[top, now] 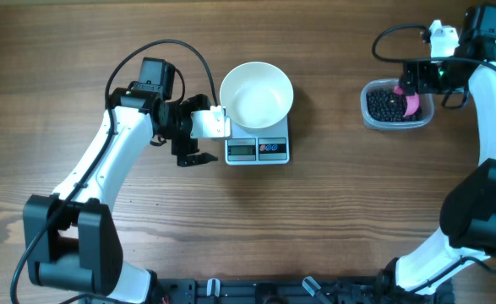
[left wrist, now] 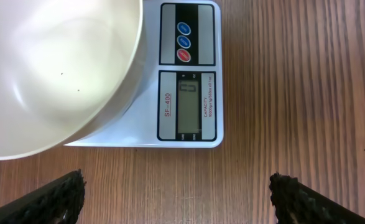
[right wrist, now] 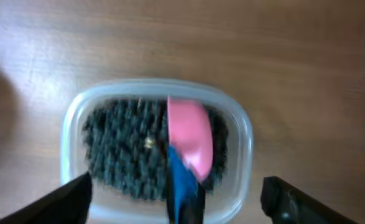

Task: Scoop item into bowl and weigh 150g on scale
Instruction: 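Lower the right gripper to the pink scoop in the bean tub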

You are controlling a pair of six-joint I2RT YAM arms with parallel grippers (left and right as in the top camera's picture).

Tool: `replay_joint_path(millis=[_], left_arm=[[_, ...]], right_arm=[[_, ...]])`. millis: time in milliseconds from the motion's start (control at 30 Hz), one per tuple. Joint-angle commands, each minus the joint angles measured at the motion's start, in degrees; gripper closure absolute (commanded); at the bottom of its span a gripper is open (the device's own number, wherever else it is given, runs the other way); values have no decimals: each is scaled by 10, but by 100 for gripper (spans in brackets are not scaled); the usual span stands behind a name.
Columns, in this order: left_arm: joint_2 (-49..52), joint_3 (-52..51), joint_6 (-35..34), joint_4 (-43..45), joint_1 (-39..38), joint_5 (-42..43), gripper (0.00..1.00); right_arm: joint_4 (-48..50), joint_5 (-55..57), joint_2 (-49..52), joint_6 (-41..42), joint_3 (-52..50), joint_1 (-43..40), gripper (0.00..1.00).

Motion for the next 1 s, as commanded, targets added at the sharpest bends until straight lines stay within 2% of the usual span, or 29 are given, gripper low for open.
replay_joint_path(millis=[0, 67, 200, 600, 633, 700, 733, 800, 967], left_arm=[[7, -4, -7, 0, -1, 13, 0], [7, -4, -7, 0, -1, 13, 0], [7, -4, -7, 0, -1, 13, 0], [7, -4, -7, 0, -1, 13, 0], [7, -4, -7, 0, -1, 13, 0], [7, -4, -7, 0, -1, 13, 0], [7, -4, -7, 0, -1, 13, 0], [7, -4, -7, 0, -1, 13, 0], [7, -4, -7, 0, -1, 13, 0]], right_arm=[[-61, -13, -4, -15, 137, -1, 4], [-109, -38, -4, -15, 194, 3, 4], [-186, -33, 18, -64, 177, 8, 2], [-163, -41, 113, -76, 176, -16, 0], [-163, -43, 113, -76, 176, -16, 5], [-157, -81, 114, -75, 176, -13, 26], [-155, -101, 115, -75, 176, -10, 34], [-154, -85, 116, -73, 173, -5, 44], [-148, -39, 119, -58, 172, -5, 46]])
